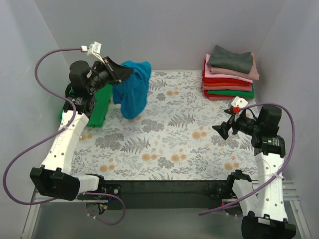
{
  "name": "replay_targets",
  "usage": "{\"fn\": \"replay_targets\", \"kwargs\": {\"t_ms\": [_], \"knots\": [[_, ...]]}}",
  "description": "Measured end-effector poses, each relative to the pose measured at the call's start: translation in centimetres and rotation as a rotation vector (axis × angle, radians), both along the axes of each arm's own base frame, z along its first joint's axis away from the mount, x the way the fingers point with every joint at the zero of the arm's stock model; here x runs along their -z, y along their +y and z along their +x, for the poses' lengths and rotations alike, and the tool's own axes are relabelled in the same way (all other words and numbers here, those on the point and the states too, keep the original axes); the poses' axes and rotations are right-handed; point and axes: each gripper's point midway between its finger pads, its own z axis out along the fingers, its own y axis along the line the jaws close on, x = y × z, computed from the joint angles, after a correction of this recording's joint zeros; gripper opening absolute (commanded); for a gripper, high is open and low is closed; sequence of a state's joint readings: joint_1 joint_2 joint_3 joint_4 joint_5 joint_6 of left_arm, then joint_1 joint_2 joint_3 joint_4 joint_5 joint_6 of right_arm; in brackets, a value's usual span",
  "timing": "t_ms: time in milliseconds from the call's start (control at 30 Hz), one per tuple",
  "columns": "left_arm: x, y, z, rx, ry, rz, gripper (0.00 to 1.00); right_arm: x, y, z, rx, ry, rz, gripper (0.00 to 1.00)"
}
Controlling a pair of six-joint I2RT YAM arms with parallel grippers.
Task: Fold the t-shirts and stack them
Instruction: Move the tshirt to the center of the board, then flatten the tshirt out
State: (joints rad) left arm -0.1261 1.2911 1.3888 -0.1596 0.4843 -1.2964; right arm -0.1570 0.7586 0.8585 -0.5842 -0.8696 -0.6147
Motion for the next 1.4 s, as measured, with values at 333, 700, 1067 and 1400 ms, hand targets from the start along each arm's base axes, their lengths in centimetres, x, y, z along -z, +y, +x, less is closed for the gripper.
{"fn": "replay_targets", "kwargs": {"t_ms": [333, 700, 1067, 1400], "knots": [[-0.1, -9.5, -11.2, 0.412, -0.026, -0.071, 0.00, -0.7, -0.6, -0.5, 0.046, 0.000, -0.024, 0.98], [13.5, -16.9, -18.5, 0.677, 0.239, 0.030, 0.61, 0.8, -0.9, -0.8, 0.073, 0.036, -0.032, 0.98], [19.3, -13.0, -17.2, 0.365, 0.284, 0.308, 0.71, 5.7, 4.0, -3.6, -0.246, 0.230, -0.058, 0.95], [20.8, -5.3, -19.4, 0.056, 0.411, 0.237, 0.74, 9.5, 13.4, -11.4, -0.880, 0.279, -0.326, 0.87]]}}
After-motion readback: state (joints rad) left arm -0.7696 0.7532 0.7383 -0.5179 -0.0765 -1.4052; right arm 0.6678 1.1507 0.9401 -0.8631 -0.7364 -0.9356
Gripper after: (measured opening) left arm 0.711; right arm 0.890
